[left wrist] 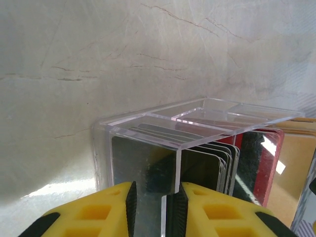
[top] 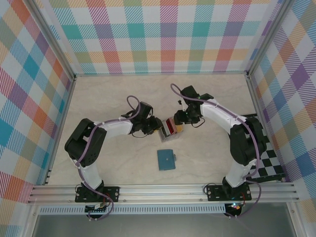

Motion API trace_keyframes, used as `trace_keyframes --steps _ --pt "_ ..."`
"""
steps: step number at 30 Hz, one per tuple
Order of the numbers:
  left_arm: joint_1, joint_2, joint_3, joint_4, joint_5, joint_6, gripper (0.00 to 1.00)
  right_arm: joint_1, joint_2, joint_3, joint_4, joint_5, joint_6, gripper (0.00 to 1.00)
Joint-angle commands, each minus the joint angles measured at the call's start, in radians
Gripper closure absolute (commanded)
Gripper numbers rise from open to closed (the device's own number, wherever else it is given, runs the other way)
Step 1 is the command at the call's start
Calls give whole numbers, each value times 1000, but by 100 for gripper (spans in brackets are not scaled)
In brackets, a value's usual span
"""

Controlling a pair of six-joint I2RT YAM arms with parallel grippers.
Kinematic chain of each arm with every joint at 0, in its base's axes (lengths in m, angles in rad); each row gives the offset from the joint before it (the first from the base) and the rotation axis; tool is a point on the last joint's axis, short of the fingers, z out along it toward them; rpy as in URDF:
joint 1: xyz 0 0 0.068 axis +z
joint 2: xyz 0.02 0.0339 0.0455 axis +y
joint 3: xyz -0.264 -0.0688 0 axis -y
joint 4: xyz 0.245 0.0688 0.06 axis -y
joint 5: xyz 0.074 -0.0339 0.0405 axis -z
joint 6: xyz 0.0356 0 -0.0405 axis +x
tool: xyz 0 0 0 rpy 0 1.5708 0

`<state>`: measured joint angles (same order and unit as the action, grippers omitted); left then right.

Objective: Put the credit cards into the card holder

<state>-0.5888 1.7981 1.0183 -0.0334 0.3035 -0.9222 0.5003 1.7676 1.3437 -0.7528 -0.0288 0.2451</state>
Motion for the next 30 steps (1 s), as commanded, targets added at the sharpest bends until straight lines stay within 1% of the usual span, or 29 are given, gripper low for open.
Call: trace_keyframes --steps 1,10,13,16,22,30 --pt "-12 20 7 -85 -14 27 71 19 39 48 -52 45 -40 42" --pt "-23 38 8 -77 -10 26 72 64 118 101 -84 163 -79 41" --pt "-22 35 12 -86 -18 30 72 69 123 112 -97 224 -81 41" --pt "-22 37 11 -94 -22 32 72 69 109 118 -104 254 -84 41" --pt "-23 38 6 -96 -24 34 73 69 82 121 -109 254 -86 45" --pt "-23 37 3 -94 -23 33 73 74 72 134 -122 241 -94 47"
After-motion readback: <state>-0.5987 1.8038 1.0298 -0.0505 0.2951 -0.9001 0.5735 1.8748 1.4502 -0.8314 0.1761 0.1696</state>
